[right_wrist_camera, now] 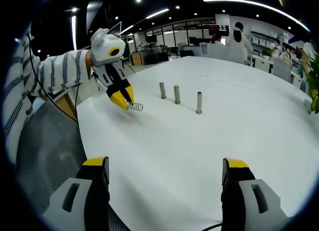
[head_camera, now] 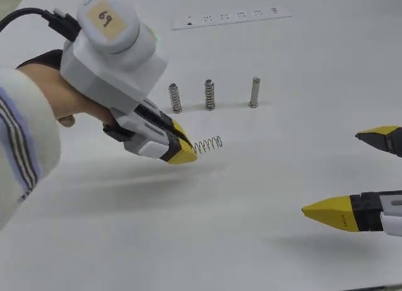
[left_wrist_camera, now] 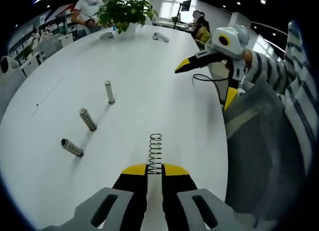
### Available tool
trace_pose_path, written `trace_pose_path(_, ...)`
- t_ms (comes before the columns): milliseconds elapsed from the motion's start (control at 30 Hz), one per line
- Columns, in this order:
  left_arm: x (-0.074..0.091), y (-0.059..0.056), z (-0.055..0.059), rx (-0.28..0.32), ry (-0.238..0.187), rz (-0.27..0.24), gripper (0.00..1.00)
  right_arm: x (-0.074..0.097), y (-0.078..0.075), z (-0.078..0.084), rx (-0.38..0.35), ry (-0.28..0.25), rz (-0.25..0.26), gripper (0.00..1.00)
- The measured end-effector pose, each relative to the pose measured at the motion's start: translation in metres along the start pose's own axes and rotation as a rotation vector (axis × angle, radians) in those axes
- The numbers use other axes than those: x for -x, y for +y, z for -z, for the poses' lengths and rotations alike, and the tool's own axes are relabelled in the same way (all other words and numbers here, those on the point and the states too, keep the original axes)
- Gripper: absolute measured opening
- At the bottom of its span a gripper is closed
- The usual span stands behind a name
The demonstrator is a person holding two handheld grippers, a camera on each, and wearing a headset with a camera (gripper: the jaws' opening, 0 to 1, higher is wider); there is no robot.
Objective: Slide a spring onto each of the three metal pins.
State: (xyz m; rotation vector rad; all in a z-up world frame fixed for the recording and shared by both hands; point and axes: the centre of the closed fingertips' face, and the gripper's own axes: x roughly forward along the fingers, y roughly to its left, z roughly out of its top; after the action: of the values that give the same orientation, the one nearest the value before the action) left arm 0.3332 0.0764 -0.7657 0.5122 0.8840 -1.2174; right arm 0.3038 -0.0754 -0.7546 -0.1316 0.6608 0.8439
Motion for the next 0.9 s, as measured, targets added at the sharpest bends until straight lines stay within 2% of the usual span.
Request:
trace_pose_path(200, -0.003, -0.008, 0.016, 0.019, 0.01, 0.012, 0.02, 0.0, 0.001, -0.001, 0.026, 0.015, -0.015, 0.92)
trace_pose_path(433, -0.002, -0.008, 0.02, 0.038, -0.019, -0.009, 0.02, -0.003, 0.001, -0.004, 0.068, 0.024, -0.049, 0.9)
trace_pose_path(500, -0.002, -0.009, 0.02, 0.055, -0.037, 0.001, 0.02, -0.005, 0.004, -0.006, 0.083, 0.024, -0.073, 0.88)
trace_pose_path(567, -0.002, -0.009, 0.021, 0.048, -0.042, -0.004, 0.02, -0.008, 0.008, -0.009, 0.107, 0.016, -0.101, 0.84)
trace_pose_path(667, -0.002, -0.01, 0.022, 0.051, -0.042, -0.005, 0.02, -0.013, 0.018, -0.014, 0.126, 0.005, -0.179, 0.76)
trace_pose_path(700, -0.002, -0.01, 0.022, 0.051, -0.044, -0.006, 0.02, -0.015, 0.019, -0.016, 0.134, 0.001, -0.183, 0.74)
trace_pose_path(900, 0.001, -0.013, 0.02, 0.044, -0.06, -0.008, 0.02, -0.027, 0.035, -0.022, 0.197, 0.013, -0.267, 0.7)
